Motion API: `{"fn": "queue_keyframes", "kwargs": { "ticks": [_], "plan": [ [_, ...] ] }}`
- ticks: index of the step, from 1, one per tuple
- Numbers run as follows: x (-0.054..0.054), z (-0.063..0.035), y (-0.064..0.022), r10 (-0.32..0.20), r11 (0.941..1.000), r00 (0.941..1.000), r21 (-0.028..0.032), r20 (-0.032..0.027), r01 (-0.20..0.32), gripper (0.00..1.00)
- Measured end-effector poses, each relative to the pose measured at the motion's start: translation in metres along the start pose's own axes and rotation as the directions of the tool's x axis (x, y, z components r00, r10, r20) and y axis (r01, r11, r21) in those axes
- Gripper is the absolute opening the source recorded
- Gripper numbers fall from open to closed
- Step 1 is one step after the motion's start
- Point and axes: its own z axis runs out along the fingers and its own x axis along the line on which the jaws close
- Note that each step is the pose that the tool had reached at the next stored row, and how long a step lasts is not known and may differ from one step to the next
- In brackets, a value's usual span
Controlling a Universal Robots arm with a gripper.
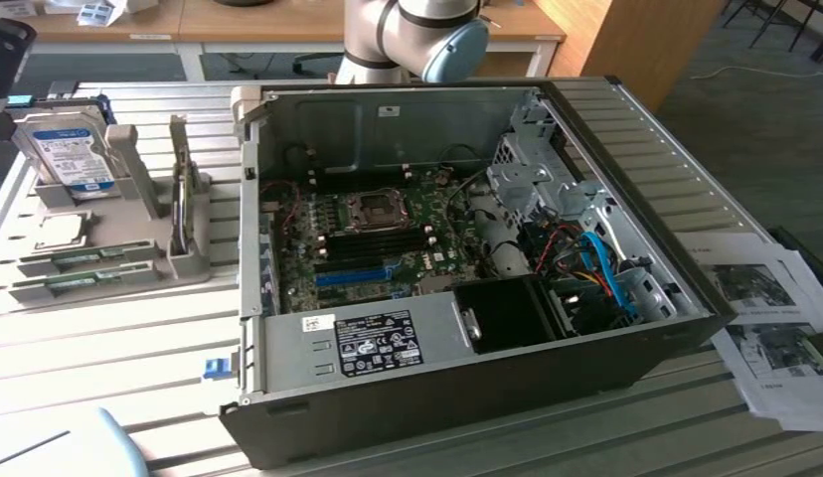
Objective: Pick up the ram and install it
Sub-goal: 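Reach for the ram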
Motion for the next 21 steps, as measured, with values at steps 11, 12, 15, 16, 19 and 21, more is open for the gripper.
{"fn": "queue_keyframes", "kwargs": {
  "ticks": [11,12,15,16,19,21],
  "plan": [
    [0.000,0.0000,0.0001,0.000,1.0000,1.0000,0.0000,-0.0001,0.000,0.09],
    [0.000,0.0001,0.0007,0.000,1.0000,1.0000,0.0000,-0.0001,0.000,0.09],
    [0.000,0.0005,0.0032,0.000,1.0000,1.0000,0.0000,-0.0001,0.000,0.09],
    [0.000,0.0006,0.0042,0.000,1.0000,1.0000,0.0000,-0.0001,0.000,0.09],
    [0.001,0.0011,0.0088,0.000,1.0000,1.0000,-0.0001,-0.0001,0.000,0.09],
    [0.001,0.0014,0.0127,0.000,1.0000,1.0000,0.0000,-0.0001,0.000,0.09]
  ]
}}
